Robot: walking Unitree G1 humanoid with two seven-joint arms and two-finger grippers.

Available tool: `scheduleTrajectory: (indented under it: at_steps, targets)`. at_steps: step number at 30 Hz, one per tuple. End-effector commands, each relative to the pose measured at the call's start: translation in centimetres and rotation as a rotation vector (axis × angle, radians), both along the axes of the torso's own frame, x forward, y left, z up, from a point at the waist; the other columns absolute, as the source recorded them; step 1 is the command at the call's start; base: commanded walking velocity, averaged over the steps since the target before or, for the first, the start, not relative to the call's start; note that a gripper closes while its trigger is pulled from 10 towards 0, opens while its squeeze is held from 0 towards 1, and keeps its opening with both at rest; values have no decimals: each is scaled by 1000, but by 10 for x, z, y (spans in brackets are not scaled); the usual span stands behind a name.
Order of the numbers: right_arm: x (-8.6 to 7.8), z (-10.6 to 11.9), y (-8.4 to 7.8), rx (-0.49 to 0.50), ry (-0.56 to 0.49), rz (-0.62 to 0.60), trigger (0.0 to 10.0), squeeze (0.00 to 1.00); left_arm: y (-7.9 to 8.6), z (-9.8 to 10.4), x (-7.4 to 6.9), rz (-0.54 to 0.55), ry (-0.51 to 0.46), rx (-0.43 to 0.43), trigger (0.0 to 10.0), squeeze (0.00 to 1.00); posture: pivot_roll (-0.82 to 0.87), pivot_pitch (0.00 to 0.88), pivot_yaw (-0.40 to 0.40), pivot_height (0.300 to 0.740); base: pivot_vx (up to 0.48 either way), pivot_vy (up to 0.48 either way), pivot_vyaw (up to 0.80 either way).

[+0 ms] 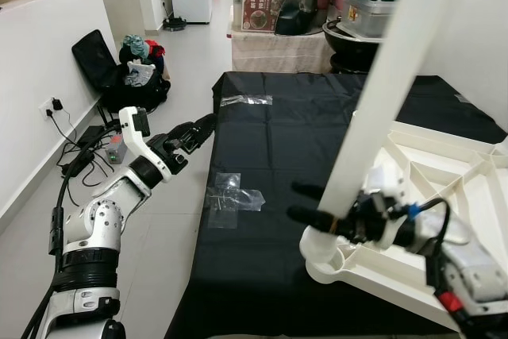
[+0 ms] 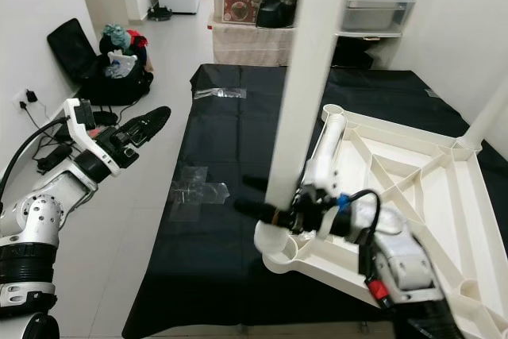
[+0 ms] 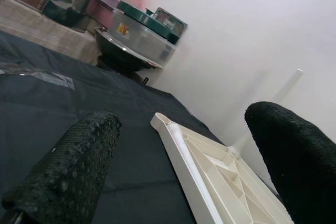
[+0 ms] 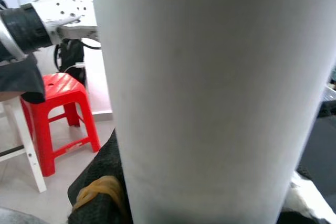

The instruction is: Building children table

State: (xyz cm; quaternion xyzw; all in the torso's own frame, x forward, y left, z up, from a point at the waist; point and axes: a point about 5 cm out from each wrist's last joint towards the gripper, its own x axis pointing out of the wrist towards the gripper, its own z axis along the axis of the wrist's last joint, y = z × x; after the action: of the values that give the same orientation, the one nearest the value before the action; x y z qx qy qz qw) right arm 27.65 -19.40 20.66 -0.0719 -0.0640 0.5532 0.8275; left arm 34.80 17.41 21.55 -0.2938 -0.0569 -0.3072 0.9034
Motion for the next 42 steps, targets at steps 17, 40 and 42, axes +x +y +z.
scheduleTrajectory:
  at_steps: [17,40,42]
  targets:
    - [-10,-11,-3,-34,69,44,0,0,-1,-7,-1,-2,28,-15,10000,0,43,0,-51,740,0,0,0]
    - [-2,-23,-2,-78,78,16,0,0,-1,-8,-3,5,31,-21,10000,0,54,0,-65,740,0,0,0]
    - [-1,-23,-3,-82,79,14,0,0,-1,-8,-3,5,31,-21,10000,0,54,0,-66,740,0,0,0]
